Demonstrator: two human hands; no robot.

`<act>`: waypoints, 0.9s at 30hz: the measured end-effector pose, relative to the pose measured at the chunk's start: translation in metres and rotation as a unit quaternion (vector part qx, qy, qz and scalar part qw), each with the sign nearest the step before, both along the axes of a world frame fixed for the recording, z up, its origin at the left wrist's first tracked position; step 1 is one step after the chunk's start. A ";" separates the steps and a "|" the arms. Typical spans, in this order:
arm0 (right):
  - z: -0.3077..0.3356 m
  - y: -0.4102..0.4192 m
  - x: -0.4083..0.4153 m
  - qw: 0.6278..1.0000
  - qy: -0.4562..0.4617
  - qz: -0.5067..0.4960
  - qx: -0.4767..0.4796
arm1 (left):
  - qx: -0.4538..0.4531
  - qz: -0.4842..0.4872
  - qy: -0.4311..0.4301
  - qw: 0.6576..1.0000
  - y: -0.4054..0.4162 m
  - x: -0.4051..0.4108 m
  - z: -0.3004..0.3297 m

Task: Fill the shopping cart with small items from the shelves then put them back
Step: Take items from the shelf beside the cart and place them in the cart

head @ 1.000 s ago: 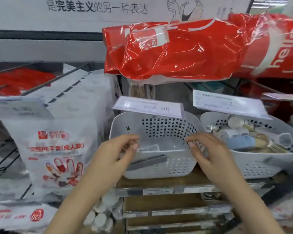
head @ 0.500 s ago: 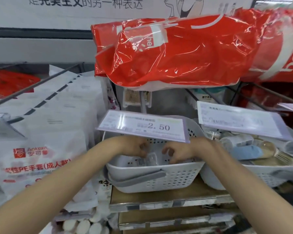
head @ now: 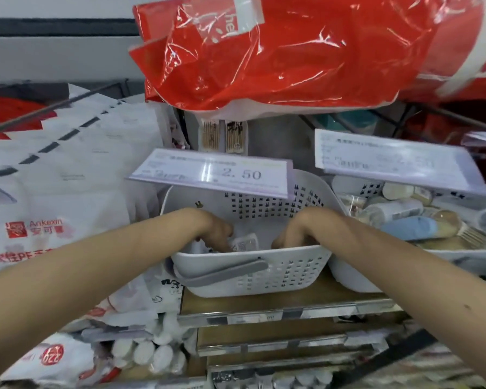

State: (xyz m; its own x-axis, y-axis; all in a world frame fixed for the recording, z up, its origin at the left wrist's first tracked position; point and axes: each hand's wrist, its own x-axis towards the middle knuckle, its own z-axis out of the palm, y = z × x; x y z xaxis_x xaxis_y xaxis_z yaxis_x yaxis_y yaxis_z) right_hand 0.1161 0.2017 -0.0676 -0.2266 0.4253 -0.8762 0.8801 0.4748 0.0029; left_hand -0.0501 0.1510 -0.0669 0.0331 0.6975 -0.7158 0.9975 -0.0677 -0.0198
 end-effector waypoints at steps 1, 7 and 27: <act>0.000 0.001 0.000 1.000 0.003 -0.009 0.004 | 0.000 -0.014 0.011 1.000 0.000 0.001 -0.001; 0.004 0.000 0.001 0.999 0.002 -0.024 0.035 | 0.000 -0.030 0.020 0.999 0.003 0.003 0.001; 0.052 -0.032 0.051 0.830 0.495 -0.019 0.256 | 0.547 0.273 -0.359 0.706 -0.126 0.031 0.074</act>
